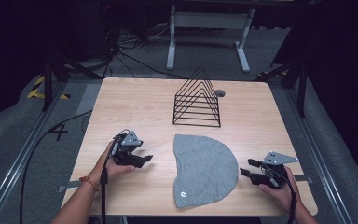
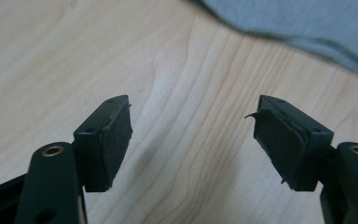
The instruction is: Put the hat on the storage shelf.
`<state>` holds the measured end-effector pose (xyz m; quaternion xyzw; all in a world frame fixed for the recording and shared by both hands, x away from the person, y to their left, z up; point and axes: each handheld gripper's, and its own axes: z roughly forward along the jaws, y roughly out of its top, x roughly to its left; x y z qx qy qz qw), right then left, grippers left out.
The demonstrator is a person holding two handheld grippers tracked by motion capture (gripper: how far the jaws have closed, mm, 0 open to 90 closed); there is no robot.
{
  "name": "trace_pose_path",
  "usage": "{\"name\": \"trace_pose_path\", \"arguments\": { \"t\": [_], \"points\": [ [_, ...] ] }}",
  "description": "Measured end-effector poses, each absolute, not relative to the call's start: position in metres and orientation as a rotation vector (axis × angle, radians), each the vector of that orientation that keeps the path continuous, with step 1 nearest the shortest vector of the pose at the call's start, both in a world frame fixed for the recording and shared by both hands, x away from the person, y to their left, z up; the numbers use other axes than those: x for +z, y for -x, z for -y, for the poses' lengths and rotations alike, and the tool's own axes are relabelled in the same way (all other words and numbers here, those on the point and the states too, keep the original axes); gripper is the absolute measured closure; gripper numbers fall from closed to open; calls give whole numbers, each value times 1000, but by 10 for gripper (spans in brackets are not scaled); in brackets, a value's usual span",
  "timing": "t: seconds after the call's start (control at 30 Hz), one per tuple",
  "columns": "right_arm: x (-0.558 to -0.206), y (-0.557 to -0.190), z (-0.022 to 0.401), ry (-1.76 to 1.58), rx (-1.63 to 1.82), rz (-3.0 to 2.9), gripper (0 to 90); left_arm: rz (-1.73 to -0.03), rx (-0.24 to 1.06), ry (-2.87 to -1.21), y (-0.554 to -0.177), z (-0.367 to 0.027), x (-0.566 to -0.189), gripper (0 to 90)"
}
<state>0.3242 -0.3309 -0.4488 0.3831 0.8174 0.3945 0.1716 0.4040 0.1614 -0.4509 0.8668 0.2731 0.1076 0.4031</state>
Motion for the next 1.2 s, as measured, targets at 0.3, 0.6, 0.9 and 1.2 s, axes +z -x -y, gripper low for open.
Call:
{"name": "trace_pose_path", "arguments": {
  "t": [0.3, 0.6, 0.9, 1.2],
  "points": [
    [-461, -337, 311, -1020, 1088, -2411, 475, -621, 303, -2221, -414, -129, -433, 278],
    [-465, -334, 309, -992, 1061, -2430, 452, -545, 298, -2291, -448, -58, -444, 288],
    [-464, -338, 312, -1009, 1039, -2416, 419, -460, 291, -2376, -460, -26, -461, 453],
    [-460, -357, 316, -1022, 963, -2378, 468, -425, 182, -2400, -442, -45, -460, 517]
  ]
}}
